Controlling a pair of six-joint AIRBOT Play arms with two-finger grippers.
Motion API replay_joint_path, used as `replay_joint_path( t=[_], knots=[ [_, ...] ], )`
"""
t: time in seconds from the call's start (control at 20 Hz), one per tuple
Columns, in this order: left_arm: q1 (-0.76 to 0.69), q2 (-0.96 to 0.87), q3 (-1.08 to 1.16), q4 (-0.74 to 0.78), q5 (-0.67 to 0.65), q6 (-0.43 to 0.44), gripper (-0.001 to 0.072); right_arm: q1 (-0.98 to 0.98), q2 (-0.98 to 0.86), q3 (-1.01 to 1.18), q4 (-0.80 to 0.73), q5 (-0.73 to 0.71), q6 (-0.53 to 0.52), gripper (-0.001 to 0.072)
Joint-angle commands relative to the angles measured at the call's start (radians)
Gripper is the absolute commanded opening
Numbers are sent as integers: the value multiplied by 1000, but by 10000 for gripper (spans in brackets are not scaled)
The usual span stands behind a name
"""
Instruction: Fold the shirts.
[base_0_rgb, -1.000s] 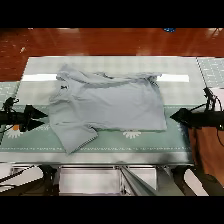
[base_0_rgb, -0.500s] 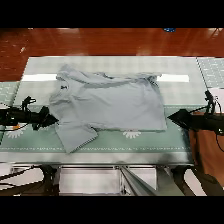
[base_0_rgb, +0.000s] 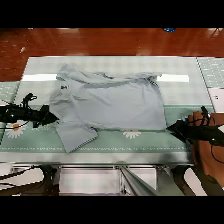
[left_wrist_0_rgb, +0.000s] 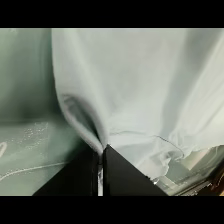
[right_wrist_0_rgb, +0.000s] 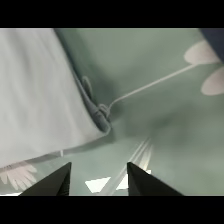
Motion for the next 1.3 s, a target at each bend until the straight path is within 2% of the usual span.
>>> replay_joint_path(
  t=[0.0, 0.15, 0.35, 0.4, 0.5, 0.65, 0.9, 1.1, 1.25],
  knots=[
    [-1, -1, 4, 0, -6, 3, 20, -2, -73, -26, 80, -51, -32, 406],
    [-1, -1, 4, 0, -5, 3, 20, 73, -169, 5, 185, -155, -58, 406],
    [-1, -1, 4, -2, -5, 3, 20, 276, -380, 145, 185, -221, -9, 406],
    [-1, -1, 4, -10, -6, 3, 20, 317, -433, 198, 189, -218, -5, 340],
    [-1, 3, 21, -50, -24, 4, 20, 379, -480, 315, 189, -197, -16, 27],
    [3, 67, 128, -182, -75, 35, 20, 415, -449, 550, 140, -107, -21, 25],
    [3, 246, 517, -495, -45, 37, 20, 409, -342, 1140, -92, 29, 99, 25],
    [3, 359, 879, -484, 14, 36, 20, 409, -224, 1512, -163, 66, 105, 25],
    [3, 441, 1070, -362, 24, -9, 20, 409, -102, 1595, -237, 139, 102, 25]
  ],
)
